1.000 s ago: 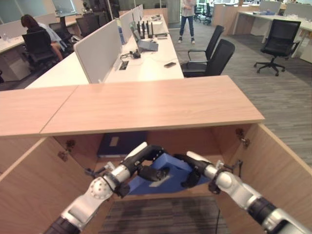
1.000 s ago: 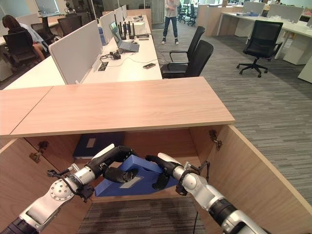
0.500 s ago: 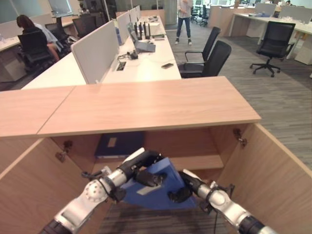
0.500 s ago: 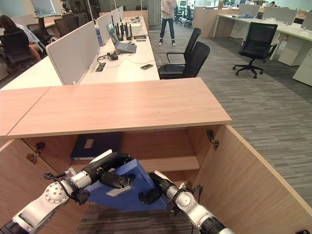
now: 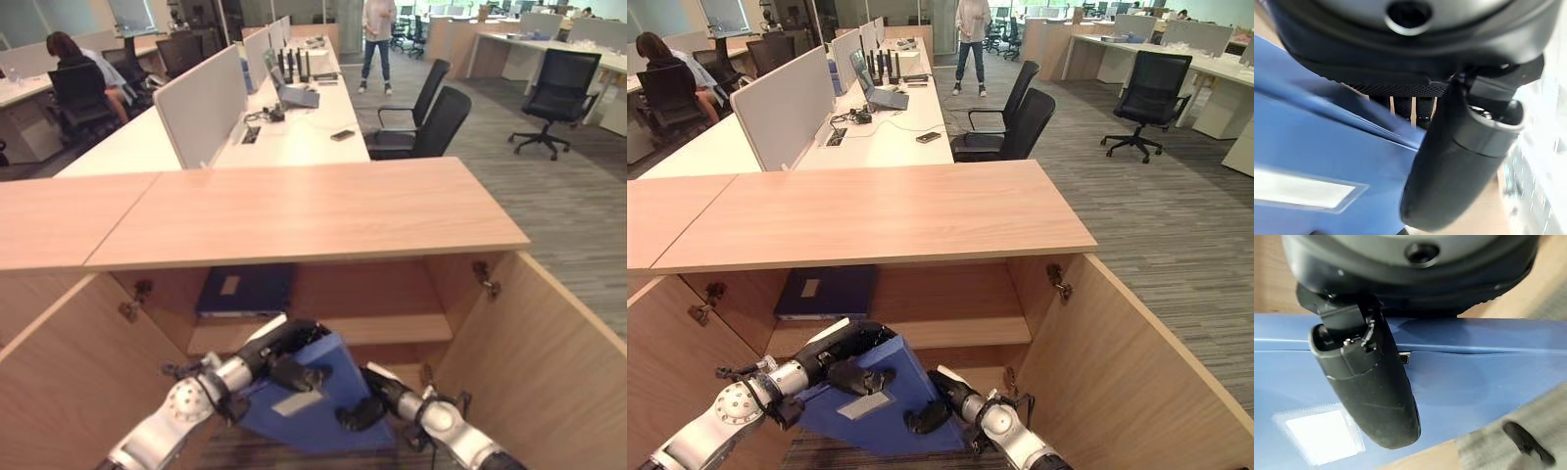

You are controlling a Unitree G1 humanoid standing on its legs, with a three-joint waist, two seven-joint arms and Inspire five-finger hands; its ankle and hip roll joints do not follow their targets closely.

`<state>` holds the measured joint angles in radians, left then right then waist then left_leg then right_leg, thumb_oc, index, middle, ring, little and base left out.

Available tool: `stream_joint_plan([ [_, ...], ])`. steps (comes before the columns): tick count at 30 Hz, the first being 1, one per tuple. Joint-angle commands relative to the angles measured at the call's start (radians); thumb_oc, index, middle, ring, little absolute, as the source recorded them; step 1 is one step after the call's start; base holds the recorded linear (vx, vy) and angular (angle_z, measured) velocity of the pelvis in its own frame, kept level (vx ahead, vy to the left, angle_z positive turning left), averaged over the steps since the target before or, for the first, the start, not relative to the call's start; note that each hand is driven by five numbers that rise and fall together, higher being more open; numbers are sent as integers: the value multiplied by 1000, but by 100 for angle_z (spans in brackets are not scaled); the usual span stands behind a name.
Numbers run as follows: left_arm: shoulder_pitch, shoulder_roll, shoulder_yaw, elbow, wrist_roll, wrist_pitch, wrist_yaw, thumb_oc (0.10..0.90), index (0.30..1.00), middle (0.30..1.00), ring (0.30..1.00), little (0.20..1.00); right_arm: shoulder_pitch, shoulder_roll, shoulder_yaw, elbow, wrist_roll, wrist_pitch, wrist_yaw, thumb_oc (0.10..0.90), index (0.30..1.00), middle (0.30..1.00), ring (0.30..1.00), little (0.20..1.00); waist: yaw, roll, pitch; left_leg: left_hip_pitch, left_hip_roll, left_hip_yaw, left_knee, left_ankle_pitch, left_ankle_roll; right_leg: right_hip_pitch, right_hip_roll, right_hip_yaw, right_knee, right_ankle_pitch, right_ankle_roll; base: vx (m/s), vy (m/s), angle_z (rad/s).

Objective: Put the empty folder in the office cabinet

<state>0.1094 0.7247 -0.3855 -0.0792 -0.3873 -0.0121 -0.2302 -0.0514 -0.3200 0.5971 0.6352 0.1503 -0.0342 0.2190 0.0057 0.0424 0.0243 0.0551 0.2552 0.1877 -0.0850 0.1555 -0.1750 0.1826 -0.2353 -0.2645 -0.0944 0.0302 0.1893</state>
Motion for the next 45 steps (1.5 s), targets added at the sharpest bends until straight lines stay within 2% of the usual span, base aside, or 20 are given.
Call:
stream_joint_plan([
  [1,-89,-15,104,-16,-44,-125,13,800,900,900,900,900,-101,12,-66,69,35,-1,-35,400,300,300,300,300,0,-17,-17,48,18,-13,-2,-117,-18,-33,-12,-31,7,-32,3,0,0,0],
  [4,27,-4,178,67,-76,-109,-23,800,900,900,900,900,-60,-59,-134,-15,33,10,-22,400,300,300,300,300,-1,-16,-14,46,17,-13,-2,-113,-19,-34,-12,-33,7,-30,4,-1,3,-1],
  [6,62,-50,204,210,-91,-94,-8,800,900,900,900,900,-31,-81,-168,-39,50,8,-25,400,300,300,300,300,-3,-17,-13,44,16,-16,-2,-111,-19,-35,-12,-34,7,-29,4,0,0,0],
  [10,109,-164,278,385,-111,-73,37,800,900,900,900,900,-18,-78,-237,-22,91,8,-51,400,300,300,300,300,-1,-13,-9,38,12,-24,-2,-109,-14,-35,-12,-39,7,-29,1,0,0,0],
  [16,58,-369,345,753,-190,-60,105,800,900,900,900,900,-39,-42,-275,1,135,6,-87,400,300,300,300,300,-3,-15,-3,30,7,-32,-2,-109,-8,-39,-13,-40,7,-32,-1,4,6,3],
  [19,5,-428,347,974,-190,-50,153,800,900,900,900,900,-73,-14,-256,19,163,6,-109,400,300,300,300,300,-3,-17,-2,31,6,-33,-2,-111,-8,-38,-15,-43,7,-32,-3,17,16,7],
  [25,-48,-483,392,1285,-177,-20,170,800,900,900,900,900,-139,36,-200,20,287,7,-115,400,300,300,300,300,0,-24,6,25,0,-30,-2,-114,-8,-47,-20,-42,7,-26,-1,15,18,3],
  [26,-48,-483,392,1285,-177,-20,170,800,900,900,900,900,-139,36,-200,20,287,7,-115,400,300,300,300,300,0,-25,6,25,0,-30,-2,-114,-8,-47,-20,-42,7,-26,-1,16,34,0],
  [27,-47,-489,409,1325,-170,-16,171,800,900,900,900,900,-166,45,-189,-10,364,8,-107,400,300,300,300,300,6,-27,13,15,-2,-29,-2,-113,-8,-60,-25,-41,7,-22,2,-14,33,-1],
  [32,-27,-494,401,1403,-95,3,161,800,900,900,900,900,-237,40,-190,-91,534,10,-95,400,300,300,300,300,15,-30,26,-22,-16,-27,-2,-111,0,-104,-45,-35,7,0,7,-20,71,-5],
  [36,-2,-493,408,1440,-37,21,155,800,900,900,900,900,-258,27,-213,-145,605,13,-95,400,300,300,300,300,19,-34,25,-24,-42,-24,-2,-127,18,-112,-69,-22,7,11,16,24,144,-1],
  [39,23,-482,434,1479,40,31,170,800,900,900,900,900,-217,-3,-263,-230,637,13,-87,400,300,300,300,300,23,-46,21,-5,-122,-35,-2,-164,64,-108,-149,-15,35,47,48,49,306,1],
  [41,34,-479,437,1489,93,31,182,800,900,900,900,900,-170,-7,-295,-246,633,14,-85,400,300,300,300,300,18,-51,4,10,-179,-44,-2,-191,92,-120,-210,0,77,109,71,80,329,15],
  [43,38,-474,430,1483,118,28,187,800,900,900,900,900,-151,-5,-320,-245,629,11,-91,400,300,300,300,300,12,-46,-1,20,-229,-58,-2,-204,120,-160,-265,24,153,180,73,38,351,14],
  [44,36,-472,420,1476,132,26,193,800,900,900,900,900,-152,5,-336,-228,640,2,-99,400,300,300,300,300,12,-41,2,26,-249,-65,-2,-211,135,-182,-283,31,192,194,67,17,320,14],
  [45,33,-467,410,1472,142,21,195,800,900,900,900,900,-151,16,-344,-212,654,-6,-99,400,300,300,300,300,14,-36,3,29,-258,-68,-2,-216,141,-194,-288,23,218,180,57,21,242,16],
])
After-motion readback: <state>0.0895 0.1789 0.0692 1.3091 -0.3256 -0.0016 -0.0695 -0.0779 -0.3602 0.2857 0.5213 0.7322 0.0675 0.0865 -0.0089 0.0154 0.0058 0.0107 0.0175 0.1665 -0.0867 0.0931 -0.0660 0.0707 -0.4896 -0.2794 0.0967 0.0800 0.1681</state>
